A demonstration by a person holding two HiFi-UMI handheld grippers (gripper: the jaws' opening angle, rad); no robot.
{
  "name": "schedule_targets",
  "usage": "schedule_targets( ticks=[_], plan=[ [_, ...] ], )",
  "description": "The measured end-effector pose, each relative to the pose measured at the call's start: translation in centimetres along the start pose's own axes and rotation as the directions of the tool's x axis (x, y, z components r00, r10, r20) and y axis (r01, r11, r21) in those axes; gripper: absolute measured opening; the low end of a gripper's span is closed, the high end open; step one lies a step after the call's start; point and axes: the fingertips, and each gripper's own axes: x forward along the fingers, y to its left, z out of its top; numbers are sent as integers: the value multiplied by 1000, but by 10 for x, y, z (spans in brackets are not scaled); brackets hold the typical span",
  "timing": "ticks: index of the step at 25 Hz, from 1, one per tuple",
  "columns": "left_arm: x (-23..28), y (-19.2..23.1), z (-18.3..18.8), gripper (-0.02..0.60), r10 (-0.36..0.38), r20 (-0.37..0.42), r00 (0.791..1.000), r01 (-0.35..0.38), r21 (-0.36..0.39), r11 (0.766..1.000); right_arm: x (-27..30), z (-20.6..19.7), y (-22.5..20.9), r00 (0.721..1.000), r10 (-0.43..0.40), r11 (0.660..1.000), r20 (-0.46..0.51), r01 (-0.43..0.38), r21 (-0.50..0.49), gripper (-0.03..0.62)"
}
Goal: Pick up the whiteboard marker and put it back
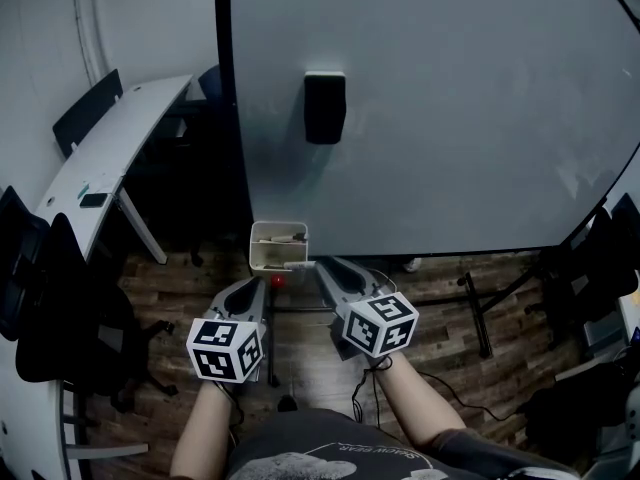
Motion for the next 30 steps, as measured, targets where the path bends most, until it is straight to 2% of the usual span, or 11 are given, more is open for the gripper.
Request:
schedule_targets(
  ticks=[20,30],
  plan=[
    [25,26,-1,14,-26,-23,999,26,-19,999,39,-27,-16,997,-45,999,-58,46,16,84],
    [30,30,-2,14,-39,-27,999,38,-22,999,46,-24,-13,997,-50,998,-63,48,-28,84]
  ],
)
